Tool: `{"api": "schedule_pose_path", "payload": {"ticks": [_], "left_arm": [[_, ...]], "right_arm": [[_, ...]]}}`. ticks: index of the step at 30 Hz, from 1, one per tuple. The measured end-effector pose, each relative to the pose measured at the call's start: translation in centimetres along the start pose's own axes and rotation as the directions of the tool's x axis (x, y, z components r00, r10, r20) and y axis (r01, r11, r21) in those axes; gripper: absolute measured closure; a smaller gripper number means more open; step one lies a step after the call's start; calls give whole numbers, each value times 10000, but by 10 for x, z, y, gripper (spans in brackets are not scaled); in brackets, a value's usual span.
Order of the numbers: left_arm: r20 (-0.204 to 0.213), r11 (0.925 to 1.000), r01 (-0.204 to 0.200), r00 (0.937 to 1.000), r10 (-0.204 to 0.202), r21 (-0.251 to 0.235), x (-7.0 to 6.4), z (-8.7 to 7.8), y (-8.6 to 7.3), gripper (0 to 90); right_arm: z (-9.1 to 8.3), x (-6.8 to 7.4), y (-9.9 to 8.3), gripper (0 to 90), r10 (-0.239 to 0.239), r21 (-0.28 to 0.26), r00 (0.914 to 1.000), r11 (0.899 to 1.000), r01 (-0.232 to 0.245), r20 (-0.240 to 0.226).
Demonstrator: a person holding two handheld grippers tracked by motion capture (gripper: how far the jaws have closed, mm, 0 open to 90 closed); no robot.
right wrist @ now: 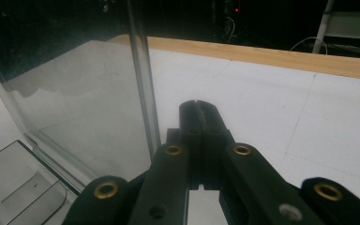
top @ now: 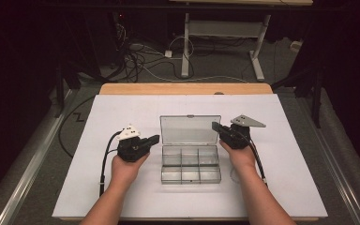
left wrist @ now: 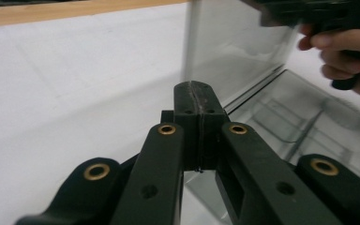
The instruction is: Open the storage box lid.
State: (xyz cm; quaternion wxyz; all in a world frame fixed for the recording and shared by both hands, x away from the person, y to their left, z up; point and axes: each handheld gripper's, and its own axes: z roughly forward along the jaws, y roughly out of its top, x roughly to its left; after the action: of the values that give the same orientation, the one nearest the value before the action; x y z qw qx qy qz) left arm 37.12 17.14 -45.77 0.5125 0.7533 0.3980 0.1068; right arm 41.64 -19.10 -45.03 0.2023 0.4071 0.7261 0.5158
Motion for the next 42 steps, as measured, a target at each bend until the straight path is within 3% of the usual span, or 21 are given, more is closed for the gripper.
{"api": "schedule_pose_path", "payload": {"ticks": [9,19,24,42], "left_arm": [[-178,9992,399,9991,-398,82,16,21,9,877],[53,9996,267,9996,-267,-118,9,37,31,877],[9,9991,420,9991,-420,44,15,44,28,876],[-272,9934,850,9962,-832,769,27,64,19,877]], "right_arm": [[1,0,0,900,-7,-17,10000,10000,7,54],[3,-2,0,900,6,48,10000,10000,-6,61],[6,-4,-1,900,69,115,9999,9999,-70,131],[22,-15,-10,900,190,1249,9991,9919,-235,369]]}}
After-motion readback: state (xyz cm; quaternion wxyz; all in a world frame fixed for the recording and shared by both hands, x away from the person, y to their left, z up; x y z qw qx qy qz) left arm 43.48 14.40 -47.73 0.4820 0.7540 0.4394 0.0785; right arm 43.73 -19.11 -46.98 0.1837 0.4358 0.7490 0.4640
